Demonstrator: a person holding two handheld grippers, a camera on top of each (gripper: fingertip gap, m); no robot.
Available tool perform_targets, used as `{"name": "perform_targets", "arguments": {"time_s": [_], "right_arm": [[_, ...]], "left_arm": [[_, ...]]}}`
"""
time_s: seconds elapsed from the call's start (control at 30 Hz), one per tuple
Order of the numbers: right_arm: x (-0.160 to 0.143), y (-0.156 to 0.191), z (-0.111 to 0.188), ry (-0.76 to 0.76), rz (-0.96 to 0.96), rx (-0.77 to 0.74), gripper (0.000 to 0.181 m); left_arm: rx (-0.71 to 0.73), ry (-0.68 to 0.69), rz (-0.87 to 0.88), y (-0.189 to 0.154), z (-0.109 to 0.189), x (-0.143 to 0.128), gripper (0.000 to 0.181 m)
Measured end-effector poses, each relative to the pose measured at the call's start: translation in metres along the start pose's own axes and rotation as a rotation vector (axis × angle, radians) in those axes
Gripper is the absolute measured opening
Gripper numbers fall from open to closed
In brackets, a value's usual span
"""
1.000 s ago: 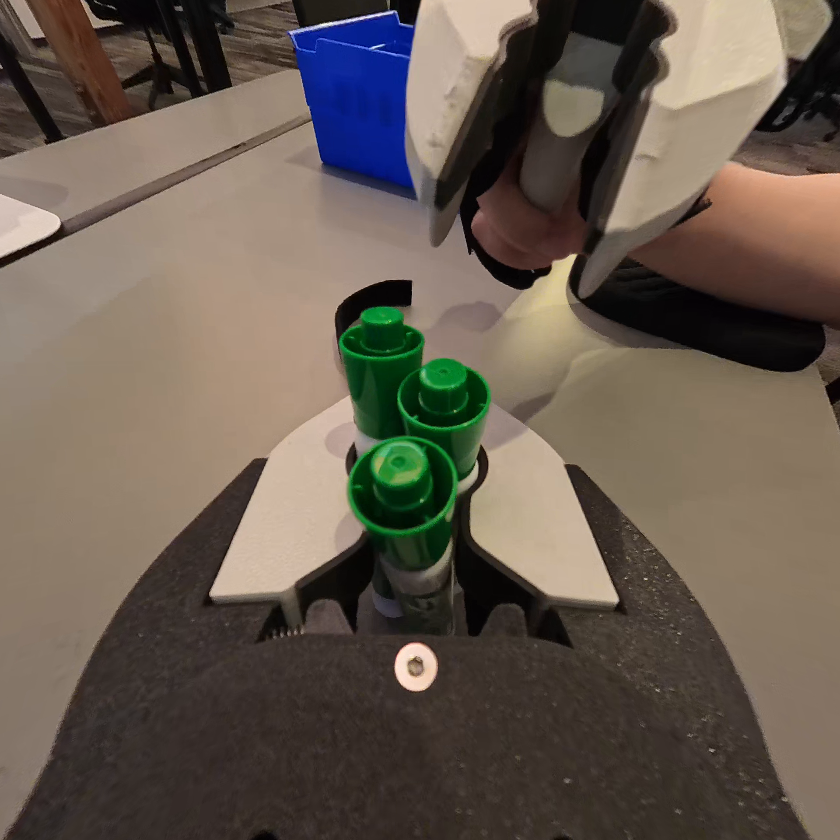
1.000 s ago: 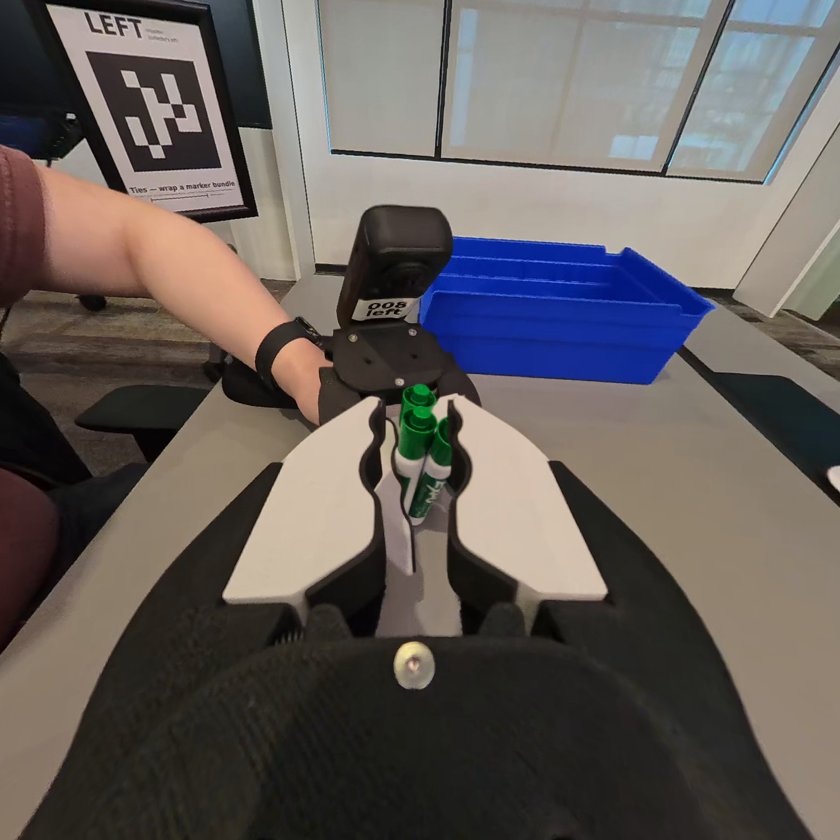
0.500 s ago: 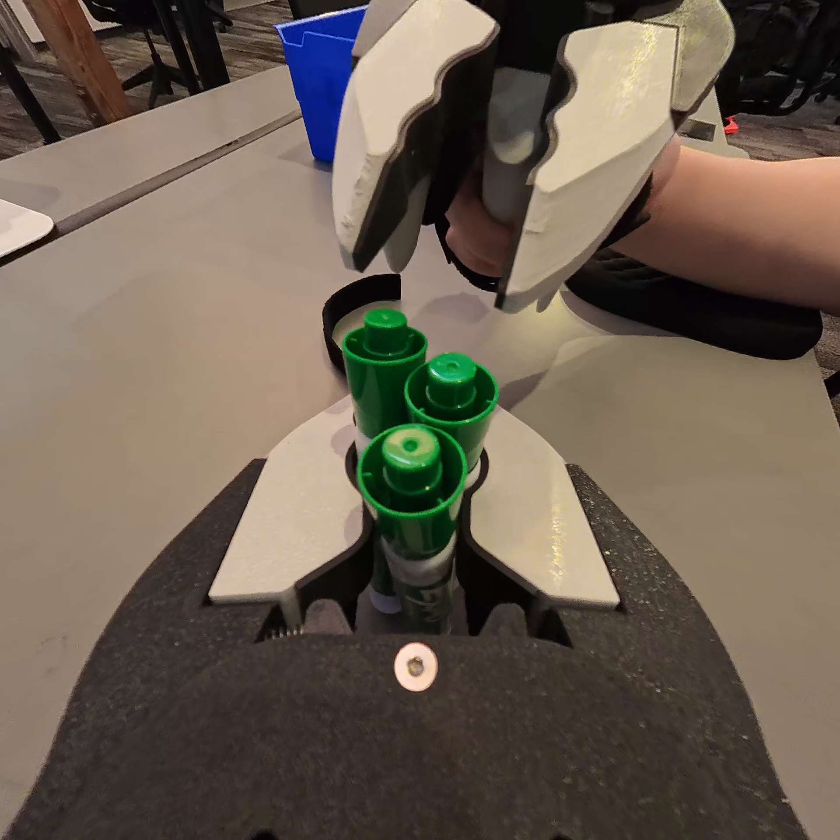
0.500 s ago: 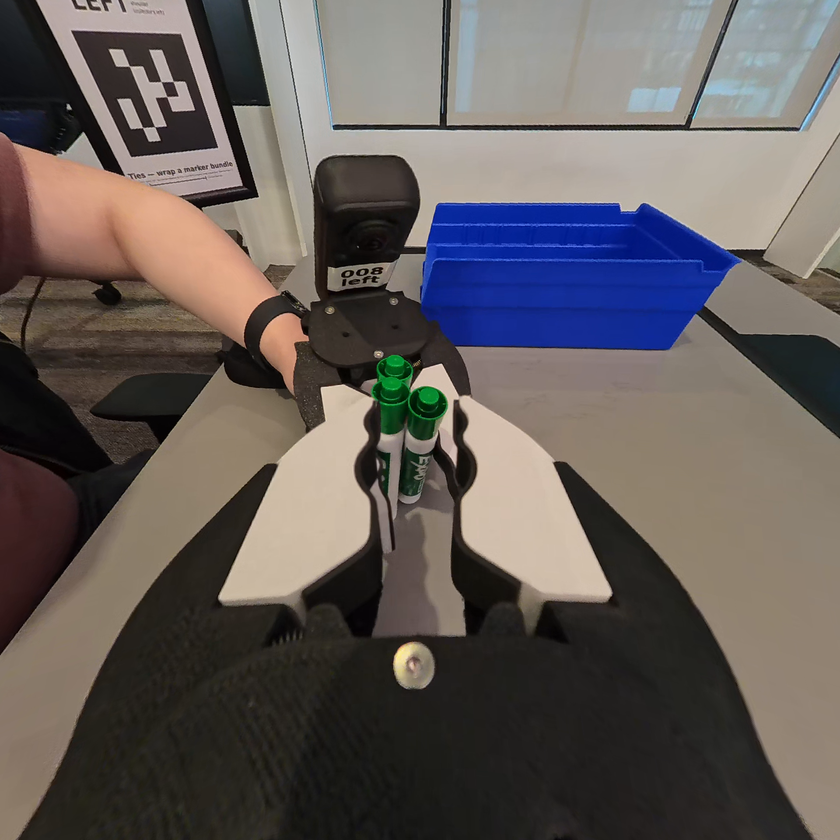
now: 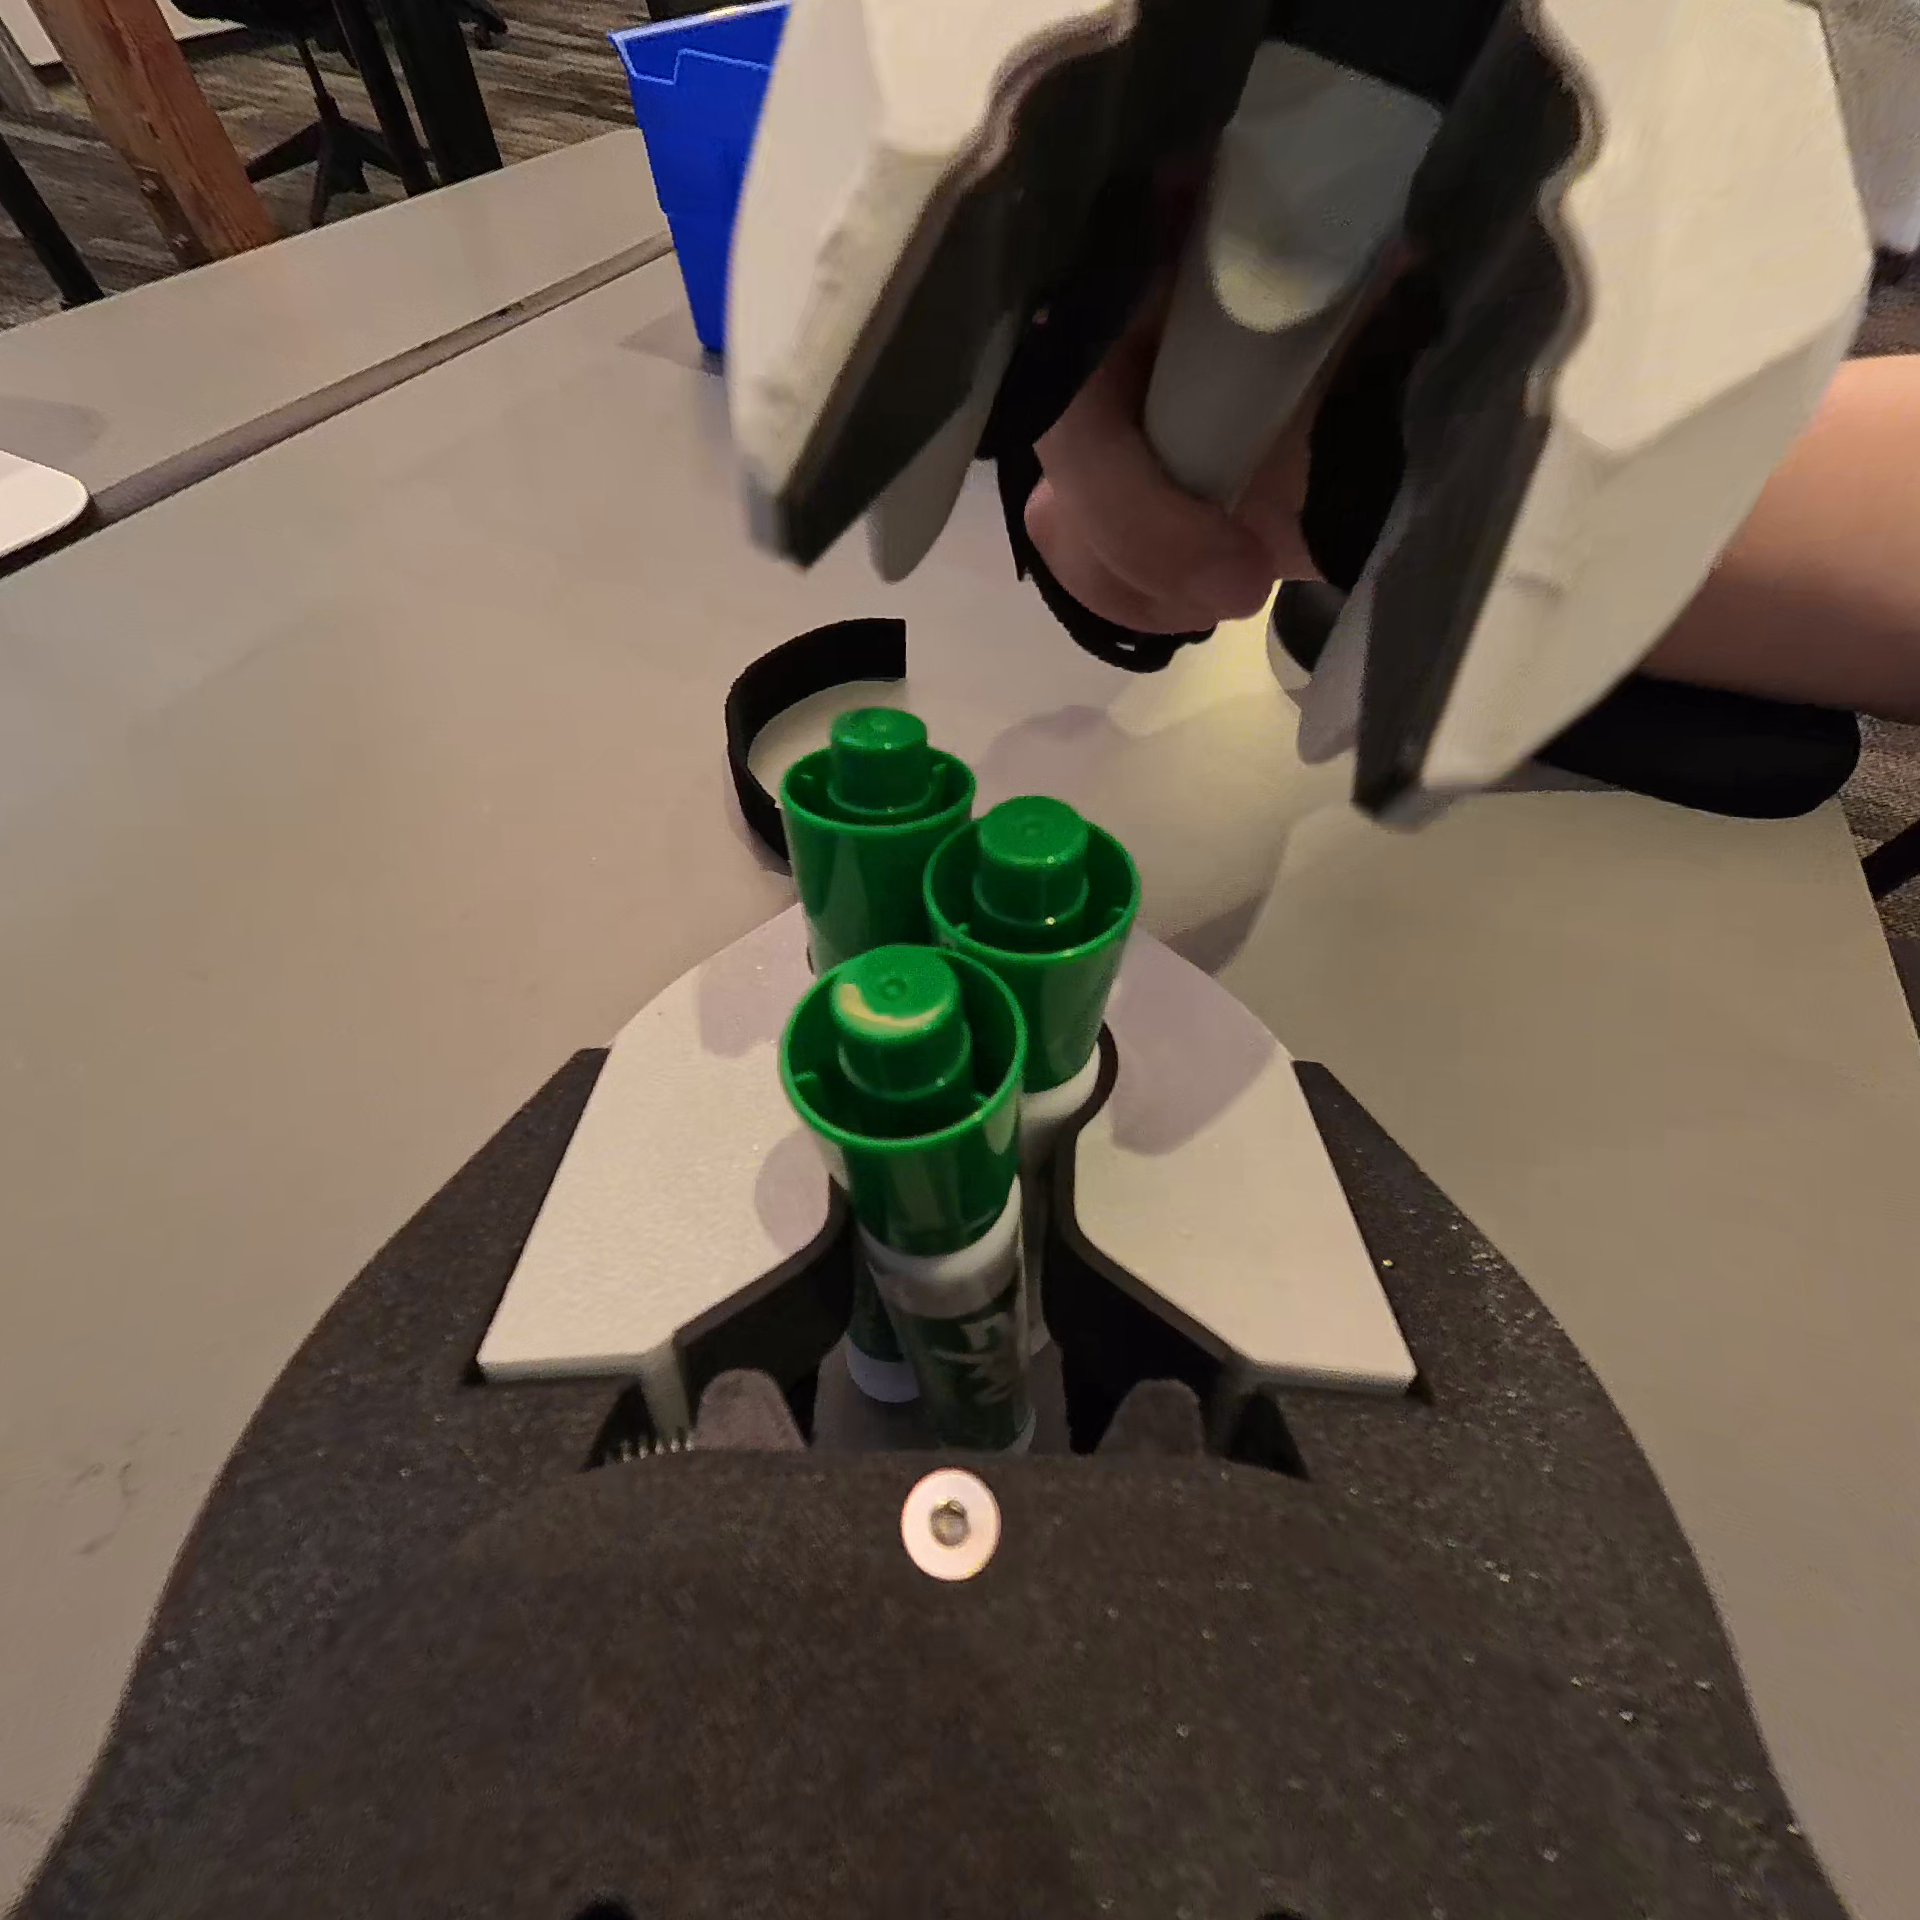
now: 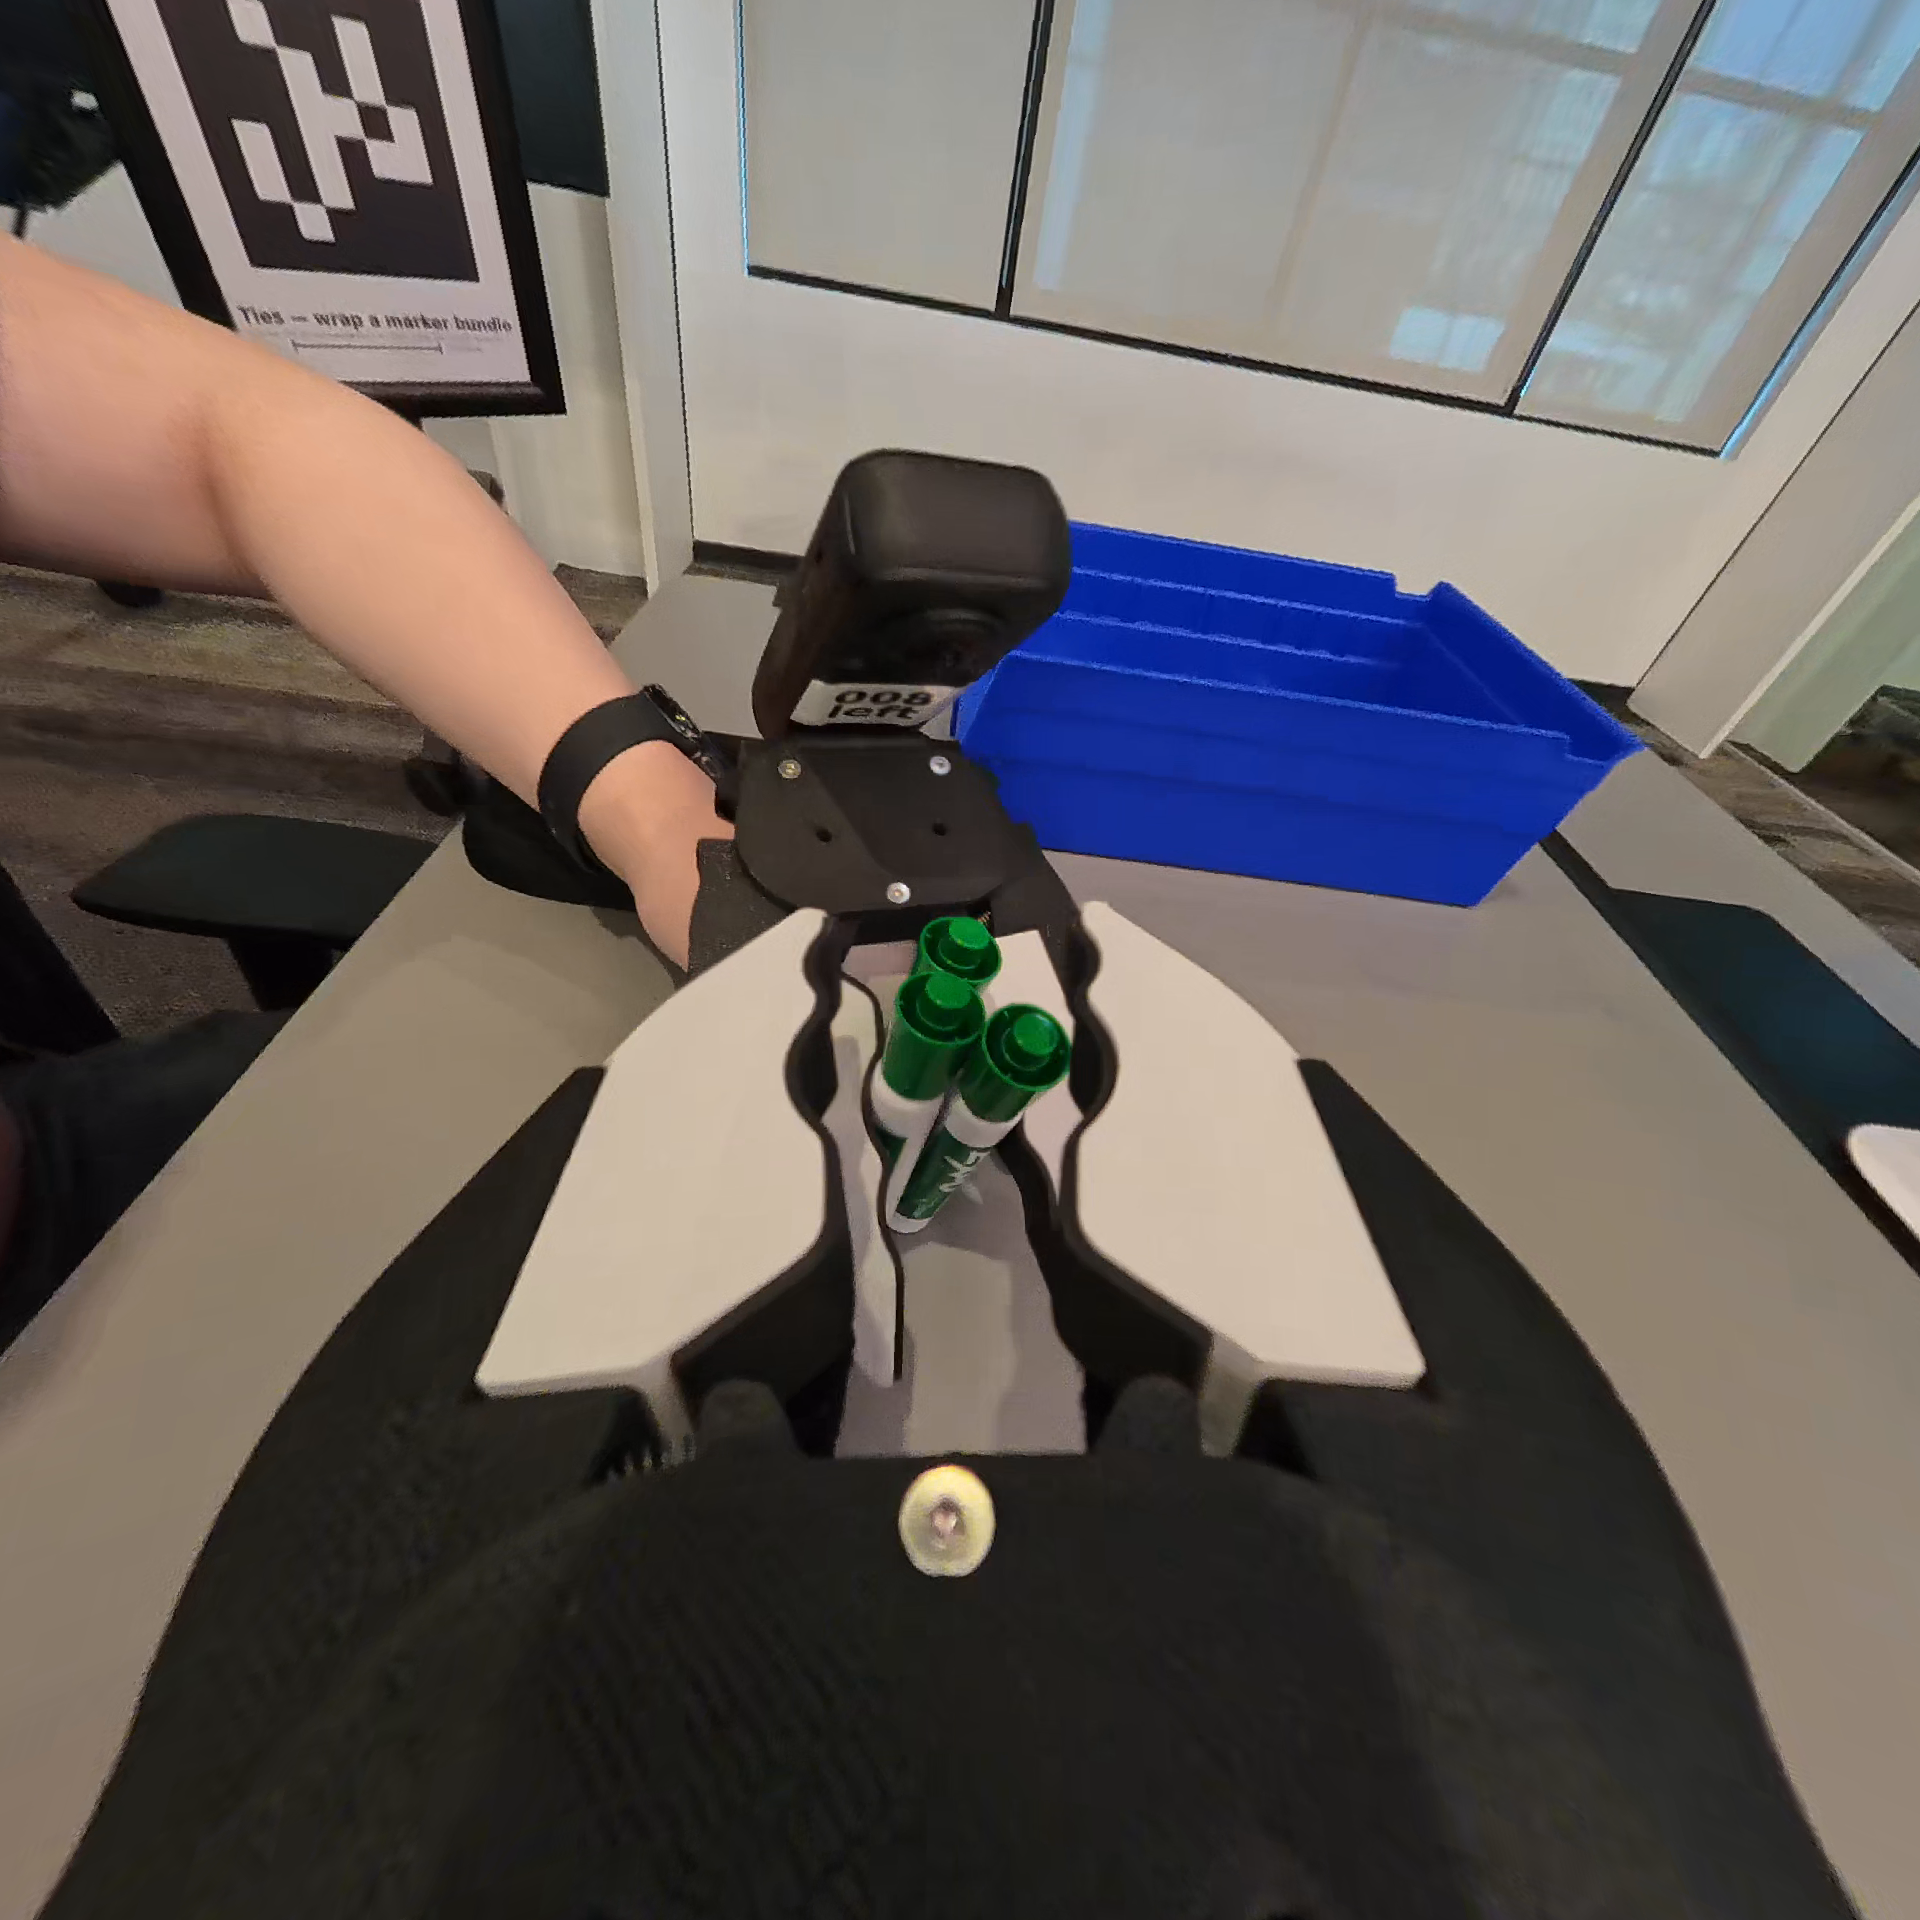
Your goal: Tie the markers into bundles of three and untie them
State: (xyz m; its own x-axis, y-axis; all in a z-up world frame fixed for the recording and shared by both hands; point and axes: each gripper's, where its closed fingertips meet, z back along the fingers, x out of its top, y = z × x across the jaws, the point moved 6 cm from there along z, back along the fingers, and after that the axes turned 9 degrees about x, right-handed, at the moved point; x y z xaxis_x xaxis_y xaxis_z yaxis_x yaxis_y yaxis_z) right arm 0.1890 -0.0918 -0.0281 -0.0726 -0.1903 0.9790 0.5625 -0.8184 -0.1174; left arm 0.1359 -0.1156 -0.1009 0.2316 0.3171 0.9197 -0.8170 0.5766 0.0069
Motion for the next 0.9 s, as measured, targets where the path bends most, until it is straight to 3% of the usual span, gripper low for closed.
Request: {"name": "perform_targets", "arguments": {"time_s": [0.17, 0.33, 0.53, 0.9], "right_arm": [[-0.014, -0.007, -0.014, 0.036, -0.082, 0.016, 0.056], [-0.031, -0.008, -0.025, 0.032, -0.163, 0.092, 0.050], [-0.030, -0.005, -0.024, 0.005, -0.139, 0.148, 0.040], [-0.031, -0.004, -0.026, -0.004, -0.162, 0.177, 0.039]], "left_arm": [[0.001, 0.001, -0.003, 0.000, 0.000, 0.000, 0.041], [0.004, -0.002, -0.034, -0.004, 0.000, -0.001, 0.040], [-0.002, 0.003, -0.036, -0.005, 0.001, -0.001, 0.041], [0.017, 0.087, -0.006, -0.006, 0.001, -0.009, 0.046]]}}
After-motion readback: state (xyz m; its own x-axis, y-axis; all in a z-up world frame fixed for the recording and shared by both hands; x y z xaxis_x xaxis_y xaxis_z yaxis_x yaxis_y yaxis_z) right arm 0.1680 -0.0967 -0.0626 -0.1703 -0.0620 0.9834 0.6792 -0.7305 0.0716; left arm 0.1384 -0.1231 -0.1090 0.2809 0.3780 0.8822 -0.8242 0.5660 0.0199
